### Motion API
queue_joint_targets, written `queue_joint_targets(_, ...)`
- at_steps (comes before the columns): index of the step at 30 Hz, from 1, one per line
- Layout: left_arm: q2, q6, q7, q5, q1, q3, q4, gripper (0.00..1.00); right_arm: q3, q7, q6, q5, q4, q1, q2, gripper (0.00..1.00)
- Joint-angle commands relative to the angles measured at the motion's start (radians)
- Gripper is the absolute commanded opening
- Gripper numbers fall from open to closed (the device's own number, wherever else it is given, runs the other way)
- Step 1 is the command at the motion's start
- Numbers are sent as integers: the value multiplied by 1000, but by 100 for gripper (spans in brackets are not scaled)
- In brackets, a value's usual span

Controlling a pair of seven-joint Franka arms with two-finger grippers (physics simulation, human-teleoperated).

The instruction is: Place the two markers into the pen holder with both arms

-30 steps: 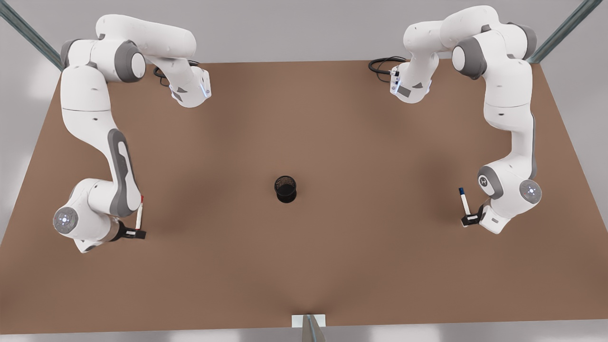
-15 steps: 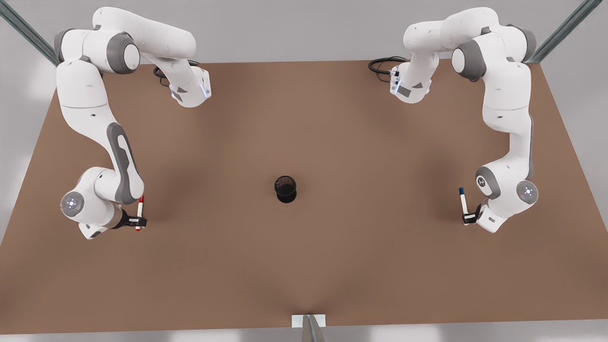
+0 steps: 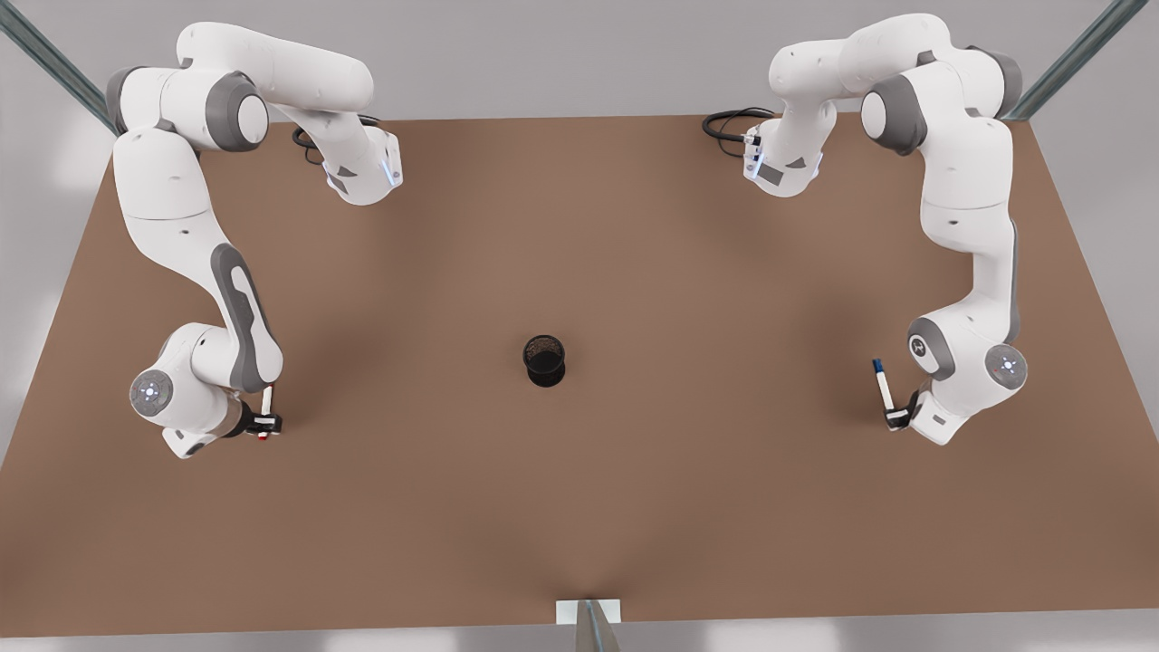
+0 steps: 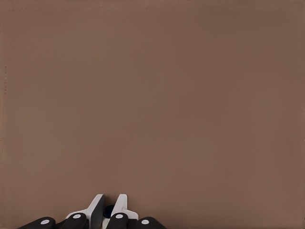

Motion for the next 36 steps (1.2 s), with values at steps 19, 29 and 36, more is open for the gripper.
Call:
queue_joint_targets(19, -225, -635, -298, 113, -477, 12, 261, 21, 76, -32, -72, 2, 7, 3, -160, 21)
queue_joint_targets(29, -195, -707, -972, 69, -808, 4, 476, 21, 312, -22, -141, 8, 92, 2, -304, 21)
queue_joint_targets(36, -162, -616, -1181, 11, -825, -132, 531, 21, 401, -18, -137, 7, 134, 6, -311, 21)
